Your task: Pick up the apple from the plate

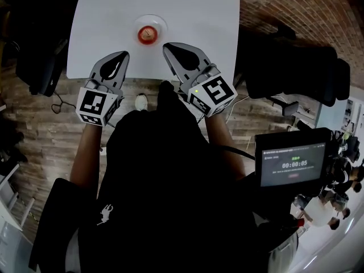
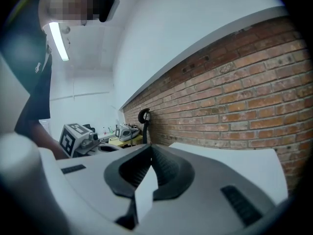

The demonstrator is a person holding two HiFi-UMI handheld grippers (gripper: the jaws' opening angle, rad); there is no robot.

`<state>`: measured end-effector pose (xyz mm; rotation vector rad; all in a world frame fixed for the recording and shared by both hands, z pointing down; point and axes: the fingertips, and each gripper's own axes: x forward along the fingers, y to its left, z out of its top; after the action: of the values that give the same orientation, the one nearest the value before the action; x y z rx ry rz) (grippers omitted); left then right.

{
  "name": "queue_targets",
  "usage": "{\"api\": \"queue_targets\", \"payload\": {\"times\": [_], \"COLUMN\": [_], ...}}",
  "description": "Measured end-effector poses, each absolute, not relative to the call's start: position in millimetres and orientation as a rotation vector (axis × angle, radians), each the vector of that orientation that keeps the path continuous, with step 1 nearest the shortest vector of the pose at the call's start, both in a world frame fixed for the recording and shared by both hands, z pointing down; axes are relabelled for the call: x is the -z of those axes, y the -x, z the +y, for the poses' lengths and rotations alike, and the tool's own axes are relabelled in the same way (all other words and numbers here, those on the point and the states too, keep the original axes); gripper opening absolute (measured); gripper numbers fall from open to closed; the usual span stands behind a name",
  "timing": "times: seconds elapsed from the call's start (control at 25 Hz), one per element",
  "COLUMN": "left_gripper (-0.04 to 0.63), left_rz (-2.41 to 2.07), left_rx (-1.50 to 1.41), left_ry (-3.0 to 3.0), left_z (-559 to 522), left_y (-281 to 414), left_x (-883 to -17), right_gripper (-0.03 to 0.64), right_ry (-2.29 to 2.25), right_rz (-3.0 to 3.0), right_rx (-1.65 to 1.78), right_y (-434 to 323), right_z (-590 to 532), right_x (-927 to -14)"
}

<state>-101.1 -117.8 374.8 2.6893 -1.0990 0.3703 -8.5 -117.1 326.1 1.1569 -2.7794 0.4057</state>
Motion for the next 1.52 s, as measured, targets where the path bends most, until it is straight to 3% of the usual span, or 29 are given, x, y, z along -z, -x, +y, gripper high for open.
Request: {"api": "queue_targets", "payload": {"times": [0.76,1.52], "left_gripper": [0.006,0.009], "left_rz": [-1.105,-1.108], "left_rx": [-0.402,-0.568], "left_ry": [-2.672,-2.584], "left_z": [-135.7,-174.5], "left_y": [91.5,58.1], "left_x": [-405.6,-504.1], "right_gripper": [0.005,0.005], "right_ry": [-1.008,-0.841], "right_rz": [-2.759,-2.705], "right_rx": [-0.379,-0.474], "right_y": [27.0,4.1], "right_z": [-142.5,-179.5], "right_x": [-343.9,-436.8]}}
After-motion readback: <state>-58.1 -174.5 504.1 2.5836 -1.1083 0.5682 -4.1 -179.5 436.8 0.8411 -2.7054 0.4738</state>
